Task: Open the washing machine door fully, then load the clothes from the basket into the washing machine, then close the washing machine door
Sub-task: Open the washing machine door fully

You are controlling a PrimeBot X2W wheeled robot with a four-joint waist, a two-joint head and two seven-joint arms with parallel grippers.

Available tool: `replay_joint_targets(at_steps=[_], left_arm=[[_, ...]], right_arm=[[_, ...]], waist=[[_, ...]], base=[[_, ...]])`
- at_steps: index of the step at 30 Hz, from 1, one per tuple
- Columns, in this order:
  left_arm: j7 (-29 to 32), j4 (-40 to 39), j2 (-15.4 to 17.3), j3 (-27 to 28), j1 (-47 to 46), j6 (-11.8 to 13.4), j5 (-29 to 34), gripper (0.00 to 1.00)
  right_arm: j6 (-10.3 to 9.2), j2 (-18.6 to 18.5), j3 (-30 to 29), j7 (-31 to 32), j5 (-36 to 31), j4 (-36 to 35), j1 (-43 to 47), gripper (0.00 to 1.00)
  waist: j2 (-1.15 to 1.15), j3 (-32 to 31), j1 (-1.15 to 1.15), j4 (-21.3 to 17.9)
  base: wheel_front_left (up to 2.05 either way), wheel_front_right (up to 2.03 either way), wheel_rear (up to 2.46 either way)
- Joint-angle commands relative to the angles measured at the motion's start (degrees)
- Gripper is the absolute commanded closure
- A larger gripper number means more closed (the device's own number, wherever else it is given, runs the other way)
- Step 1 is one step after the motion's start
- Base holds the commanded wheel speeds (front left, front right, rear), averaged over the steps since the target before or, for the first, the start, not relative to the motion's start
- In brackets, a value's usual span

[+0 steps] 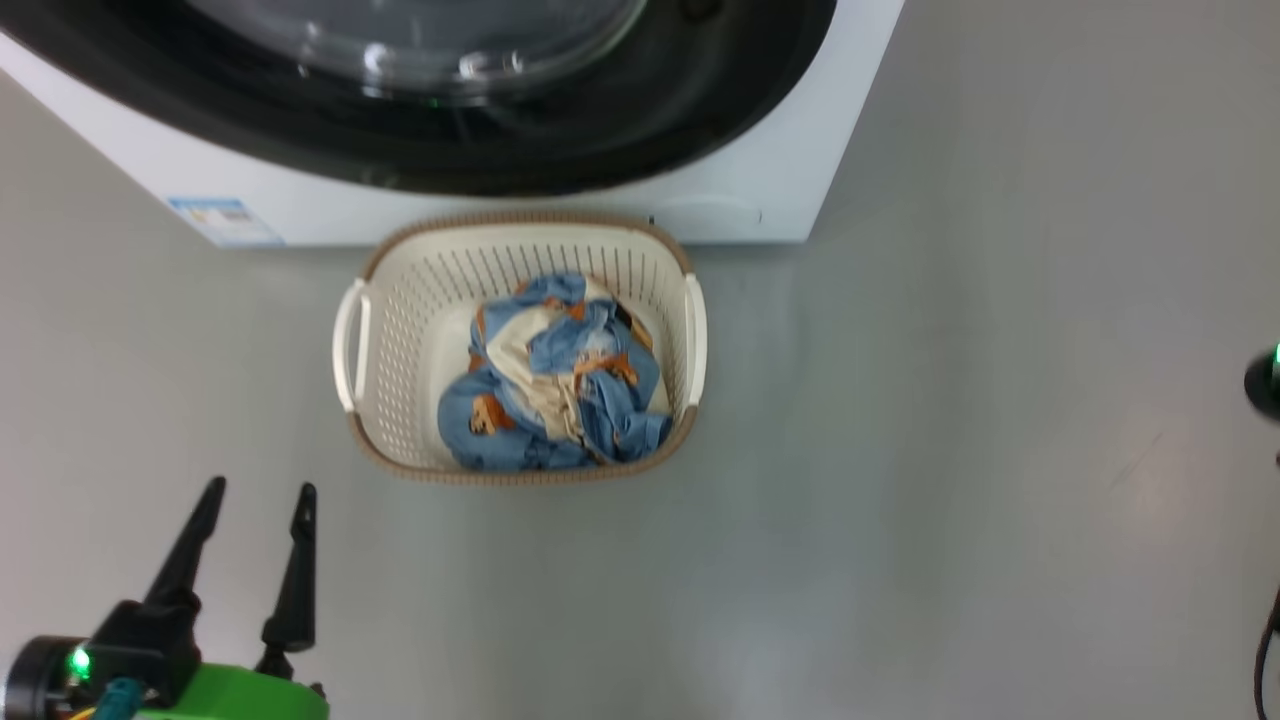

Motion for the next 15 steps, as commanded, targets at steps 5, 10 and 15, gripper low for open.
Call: replay_joint_targets(at_steps=[5,10,15], left_arm=[[-0.52,-2.48,2.08,2.64,-2.11,-0.13,-1.36,0.00],[-0.52,-2.95,2.90,2.21,-2.83,-0.14,-2.01,0.00],[-0.52,-2.80,2.73,1.43,-3.23,-0.14,-2.02,0.00]], right_arm=[[0.10,-0.11,2.19,2.42,-1.92,-2.41,-6.26,1.00],[0.10,0.04,3.86,4.77,-2.84,-3.37,-11.60,1.00],[0.10,-0.34,5.73,5.78,-4.68,-3.65,-16.41,1.00]], waist=[[0.00,7.22,0.00,0.02],[0.00,9.40,0.00,0.37],[0.00,10.65,0.00,1.59]], base=[[0.00,0.00,0.00],[0.00,0.00,0.00],[0.00,0.00,0.00]])
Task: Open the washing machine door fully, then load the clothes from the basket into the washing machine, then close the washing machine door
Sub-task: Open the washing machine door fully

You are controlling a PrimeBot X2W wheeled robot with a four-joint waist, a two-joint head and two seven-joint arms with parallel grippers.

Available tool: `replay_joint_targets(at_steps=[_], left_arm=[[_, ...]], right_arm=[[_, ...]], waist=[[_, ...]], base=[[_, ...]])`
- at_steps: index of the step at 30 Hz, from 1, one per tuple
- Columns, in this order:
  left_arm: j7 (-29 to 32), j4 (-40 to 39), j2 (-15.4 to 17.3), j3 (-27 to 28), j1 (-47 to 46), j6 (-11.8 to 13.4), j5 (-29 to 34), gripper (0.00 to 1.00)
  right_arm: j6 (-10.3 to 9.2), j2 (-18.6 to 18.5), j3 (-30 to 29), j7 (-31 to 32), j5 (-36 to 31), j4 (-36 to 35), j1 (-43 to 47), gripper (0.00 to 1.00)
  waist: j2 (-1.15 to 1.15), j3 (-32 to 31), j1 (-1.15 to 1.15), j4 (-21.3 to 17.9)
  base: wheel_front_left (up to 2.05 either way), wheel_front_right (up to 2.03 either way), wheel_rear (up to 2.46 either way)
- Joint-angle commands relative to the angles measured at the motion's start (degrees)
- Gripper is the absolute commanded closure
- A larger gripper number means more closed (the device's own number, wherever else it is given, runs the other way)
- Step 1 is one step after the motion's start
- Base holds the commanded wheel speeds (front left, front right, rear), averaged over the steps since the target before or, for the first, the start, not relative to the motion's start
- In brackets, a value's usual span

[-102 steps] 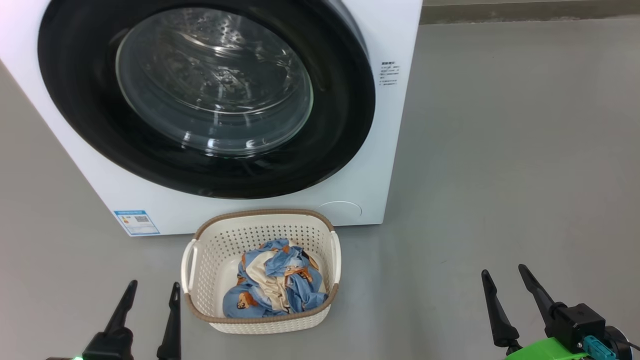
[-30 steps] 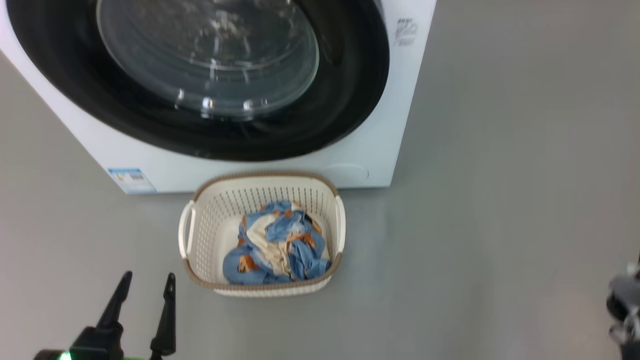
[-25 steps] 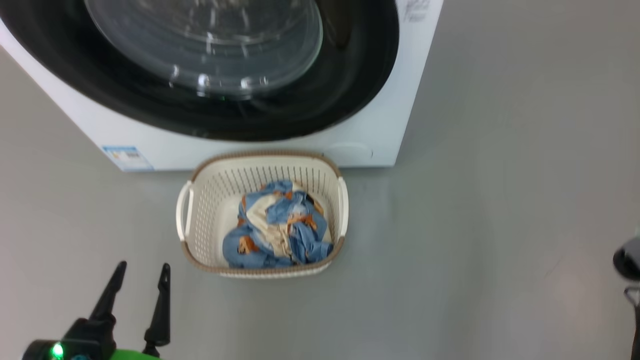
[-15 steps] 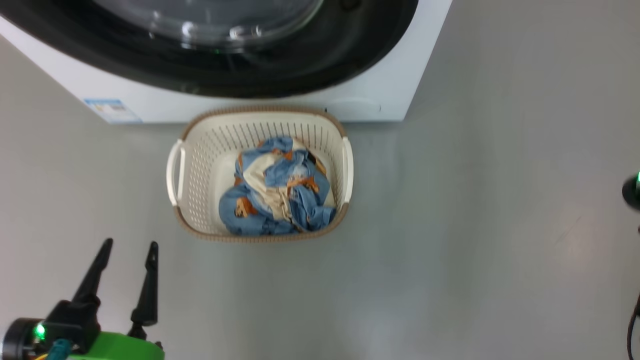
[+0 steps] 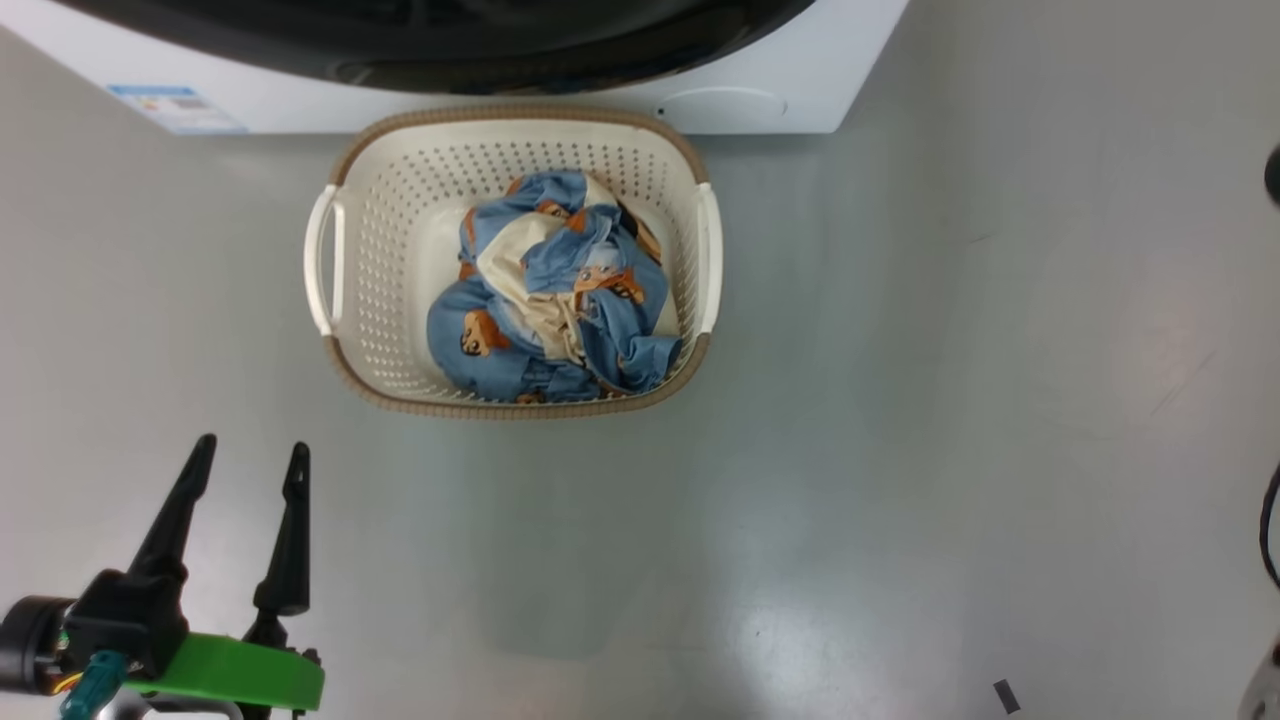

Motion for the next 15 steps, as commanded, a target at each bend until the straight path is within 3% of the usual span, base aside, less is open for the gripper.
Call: replay_joint_targets(at_steps=[1,15], left_arm=[[-0.37,-1.29,1.42,1.78,-0.60,-0.13,-0.40,0.00],[-0.37,-0.42,0.35,2.07,-2.44,-0.14,-0.62,0.00]], right_arm=[[0.10,-0.19,1.85,0.99,-0.92,-1.74,-1.95,1.00],[0.10,0.39,8.97,4.69,-2.78,-3.00,-10.25,1.00]], waist=[[0.00,1.13,0.00,1.09],[0.00,4.00,0.00,4.36]], base=[[0.00,0.00,0.00],[0.00,0.00,0.00]])
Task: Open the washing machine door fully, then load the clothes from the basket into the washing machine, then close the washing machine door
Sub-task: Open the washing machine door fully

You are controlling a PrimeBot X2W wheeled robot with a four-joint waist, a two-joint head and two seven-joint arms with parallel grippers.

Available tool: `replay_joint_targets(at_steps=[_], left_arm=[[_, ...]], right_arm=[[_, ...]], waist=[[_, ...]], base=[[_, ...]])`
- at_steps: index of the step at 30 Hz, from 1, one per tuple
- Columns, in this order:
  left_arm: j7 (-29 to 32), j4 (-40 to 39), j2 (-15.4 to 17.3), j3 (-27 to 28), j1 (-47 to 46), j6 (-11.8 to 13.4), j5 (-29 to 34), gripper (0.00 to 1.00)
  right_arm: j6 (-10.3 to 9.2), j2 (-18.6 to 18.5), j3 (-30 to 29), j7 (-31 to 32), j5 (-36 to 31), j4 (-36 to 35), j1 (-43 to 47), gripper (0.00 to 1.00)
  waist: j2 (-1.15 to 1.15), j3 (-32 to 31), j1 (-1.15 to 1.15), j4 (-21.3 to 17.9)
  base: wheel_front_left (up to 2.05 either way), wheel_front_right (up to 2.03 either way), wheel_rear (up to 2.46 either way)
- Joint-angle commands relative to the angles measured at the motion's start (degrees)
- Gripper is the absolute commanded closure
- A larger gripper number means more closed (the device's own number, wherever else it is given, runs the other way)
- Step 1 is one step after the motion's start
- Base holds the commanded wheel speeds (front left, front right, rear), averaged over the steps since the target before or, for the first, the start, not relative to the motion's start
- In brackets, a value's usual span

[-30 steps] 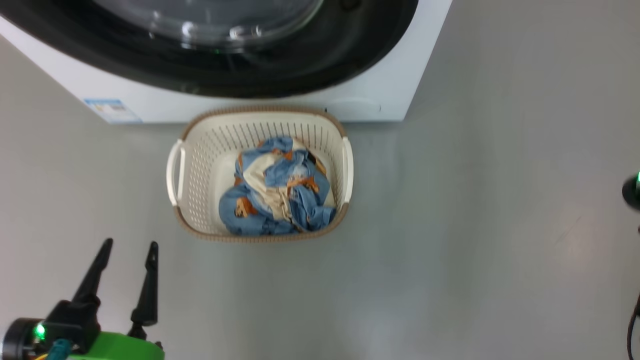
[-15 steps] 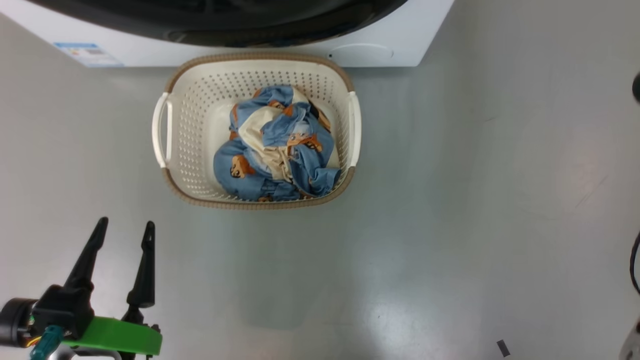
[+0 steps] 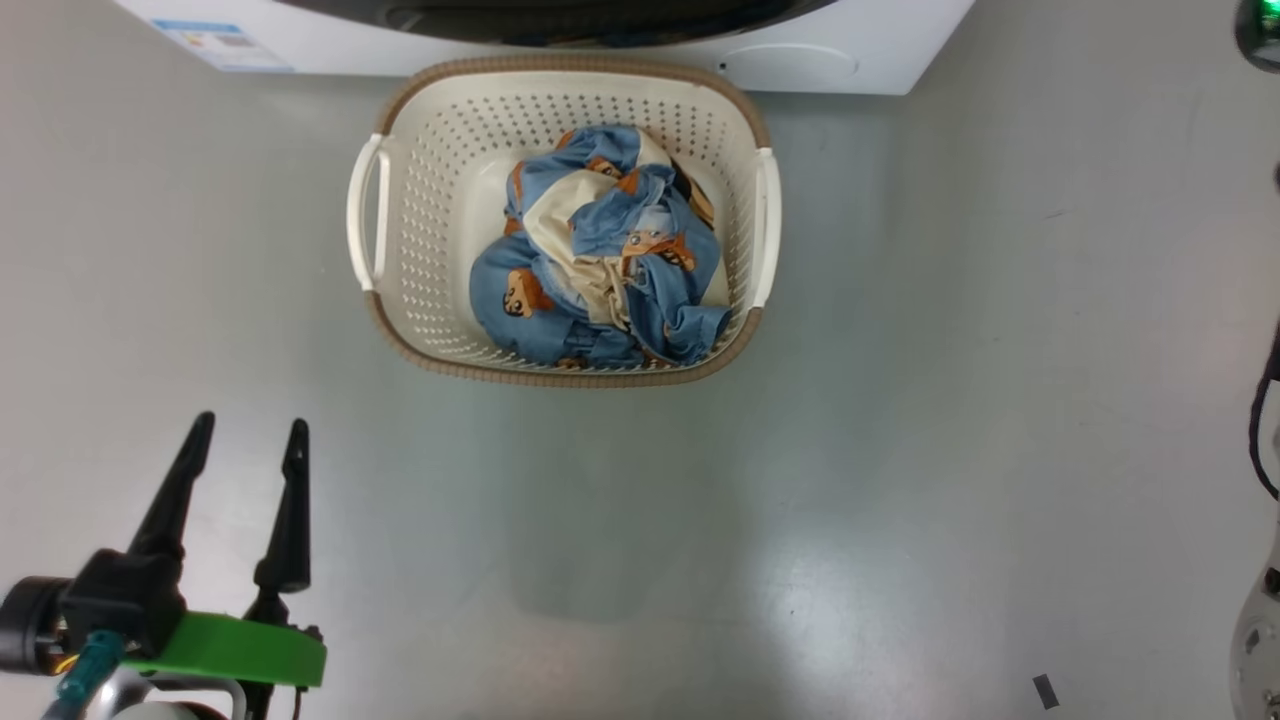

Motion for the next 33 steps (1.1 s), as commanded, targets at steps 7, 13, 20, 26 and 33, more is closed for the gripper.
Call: replay_joint_targets(at_steps=[7,13,20,26,33], left_arm=[[-0.37,0.08,0.62,3.41,-1.67,-0.08,0.61,0.00],[-0.37,0.55,-0.09,3.66,-2.01,-0.09,0.68,0.00],[-0.37,1.71,-0.24,2.67,-1.04,-0.09,0.79,0.00],[-0.37,2.21,-0.40,2.24,-0.73,-0.09,0.72,0.00],[-0.37,2.98,-0.17,2.41,-0.43,-0.09,0.89,0.00]], right_arm=[[0.10,1.45,5.63,2.30,-1.47,-0.66,-2.37,1.00],[0.10,1.03,8.22,3.15,-1.79,0.78,-5.19,1.00],[0.10,-0.73,10.09,3.94,-2.10,3.52,-9.73,1.00],[0.10,-2.19,11.33,5.42,-1.98,5.81,-12.01,1.00],[0.10,-2.73,13.35,7.78,-1.57,7.73,-13.87,1.00]], waist=[[0.00,1.41,0.00,1.55],[0.00,1.93,0.00,3.17],[0.00,2.81,0.00,4.81],[0.00,2.79,0.00,6.18],[0.00,2.82,0.00,6.35]], base=[[0.00,0.00,0.00],[0.00,0.00,0.00],[0.00,0.00,0.00],[0.00,0.00,0.00],[0.00,0.00,0.00]])
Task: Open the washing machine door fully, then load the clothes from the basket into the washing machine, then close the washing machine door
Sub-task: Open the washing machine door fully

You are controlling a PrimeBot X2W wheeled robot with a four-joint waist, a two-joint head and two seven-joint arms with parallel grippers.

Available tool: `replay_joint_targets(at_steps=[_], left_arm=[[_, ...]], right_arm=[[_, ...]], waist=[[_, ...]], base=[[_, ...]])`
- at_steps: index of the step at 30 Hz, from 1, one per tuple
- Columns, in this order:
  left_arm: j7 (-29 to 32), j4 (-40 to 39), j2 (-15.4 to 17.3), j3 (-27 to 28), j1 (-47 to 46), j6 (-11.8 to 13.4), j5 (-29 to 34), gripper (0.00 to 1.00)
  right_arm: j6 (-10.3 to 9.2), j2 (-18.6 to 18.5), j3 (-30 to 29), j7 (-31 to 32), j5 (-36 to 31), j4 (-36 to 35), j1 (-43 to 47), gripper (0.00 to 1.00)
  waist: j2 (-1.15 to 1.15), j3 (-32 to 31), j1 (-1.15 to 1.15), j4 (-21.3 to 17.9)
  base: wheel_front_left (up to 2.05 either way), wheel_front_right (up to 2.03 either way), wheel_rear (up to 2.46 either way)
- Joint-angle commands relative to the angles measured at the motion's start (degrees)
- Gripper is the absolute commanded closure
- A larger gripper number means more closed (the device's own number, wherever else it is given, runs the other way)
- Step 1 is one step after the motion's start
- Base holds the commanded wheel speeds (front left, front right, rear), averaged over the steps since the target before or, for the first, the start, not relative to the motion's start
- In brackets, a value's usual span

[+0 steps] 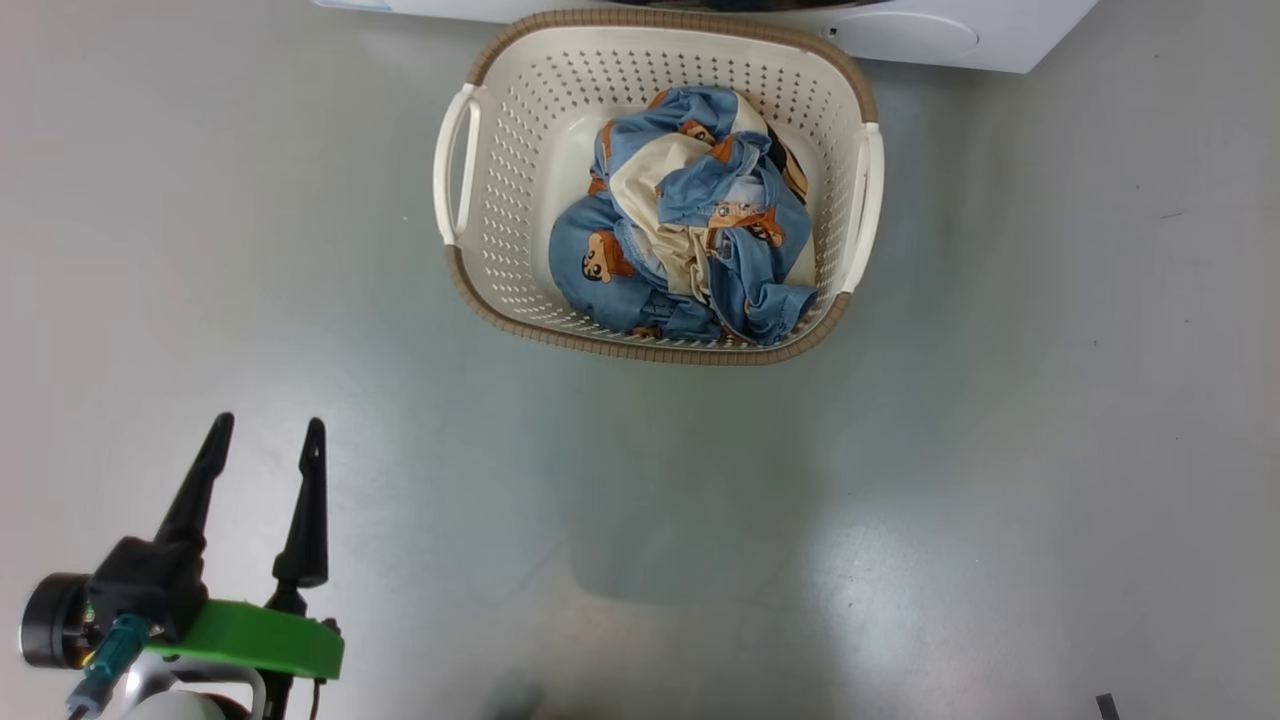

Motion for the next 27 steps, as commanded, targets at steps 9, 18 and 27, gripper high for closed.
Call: replay_joint_targets(at_steps=[9,18,27], left_arm=[[-0.37,-0.62,1.29,2.45,0.56,-0.09,0.36,0.00],[-0.37,-0.93,1.21,3.79,0.17,-0.09,0.59,0.00],[-0.37,-0.96,0.87,4.56,0.33,-0.09,0.85,0.00]], right_arm=[[0.10,1.27,2.55,4.96,1.98,-0.72,-0.51,1.00],[0.10,1.25,3.16,8.54,3.55,-1.05,0.37,1.00],[0.10,1.64,4.14,12.20,4.64,-1.81,2.75,1.00]], waist=[[0.00,-0.21,0.00,-0.74],[0.00,-0.77,0.00,-1.99],[0.00,-2.67,0.00,-3.31]], base=[[0.00,0.00,0.00],[0.00,0.00,0.00],[0.00,0.00,0.00]])
